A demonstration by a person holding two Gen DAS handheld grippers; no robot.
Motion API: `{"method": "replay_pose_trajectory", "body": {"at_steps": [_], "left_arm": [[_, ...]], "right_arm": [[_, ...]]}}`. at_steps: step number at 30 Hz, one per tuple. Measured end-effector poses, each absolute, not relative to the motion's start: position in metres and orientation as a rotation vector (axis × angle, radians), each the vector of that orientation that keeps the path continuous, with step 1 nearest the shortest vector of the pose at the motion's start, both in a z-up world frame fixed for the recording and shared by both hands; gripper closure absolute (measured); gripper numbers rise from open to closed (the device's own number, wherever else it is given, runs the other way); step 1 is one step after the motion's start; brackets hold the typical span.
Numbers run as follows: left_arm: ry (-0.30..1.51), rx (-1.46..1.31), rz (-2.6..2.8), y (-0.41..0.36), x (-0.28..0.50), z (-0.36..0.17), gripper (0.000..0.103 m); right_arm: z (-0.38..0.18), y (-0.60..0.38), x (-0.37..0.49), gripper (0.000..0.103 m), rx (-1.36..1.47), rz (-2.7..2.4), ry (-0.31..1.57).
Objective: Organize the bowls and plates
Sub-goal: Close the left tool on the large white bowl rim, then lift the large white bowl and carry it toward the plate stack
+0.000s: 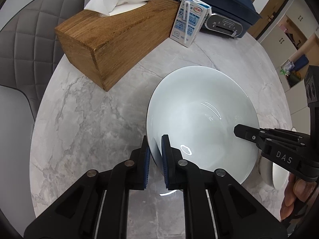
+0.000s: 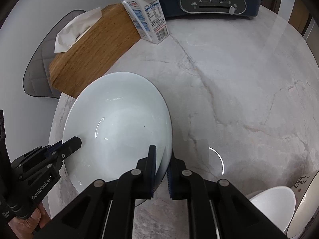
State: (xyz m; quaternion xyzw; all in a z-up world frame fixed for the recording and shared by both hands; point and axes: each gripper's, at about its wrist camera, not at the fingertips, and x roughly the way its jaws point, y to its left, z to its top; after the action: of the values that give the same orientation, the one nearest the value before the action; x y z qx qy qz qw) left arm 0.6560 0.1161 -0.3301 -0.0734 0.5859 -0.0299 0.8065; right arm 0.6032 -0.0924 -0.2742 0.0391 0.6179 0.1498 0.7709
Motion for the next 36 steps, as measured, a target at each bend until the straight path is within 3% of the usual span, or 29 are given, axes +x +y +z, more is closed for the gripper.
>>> {"method": "replay_pose_trajectory", "body": {"at_steps": [20, 36], "left_arm": [[1.187, -0.087, -0.161, 0.05, 0.475, -0.252, 0.094], [1.308, -0.097, -0.228, -0.021, 0.382, -0.294, 0.094]], "right_arm": [[-0.227, -0.154, 0.427, 0.089, 0.059, 0.392, 1.285], [-0.261, -0.222, 0.316, 0.089, 0.088, 0.309, 1.339]]}}
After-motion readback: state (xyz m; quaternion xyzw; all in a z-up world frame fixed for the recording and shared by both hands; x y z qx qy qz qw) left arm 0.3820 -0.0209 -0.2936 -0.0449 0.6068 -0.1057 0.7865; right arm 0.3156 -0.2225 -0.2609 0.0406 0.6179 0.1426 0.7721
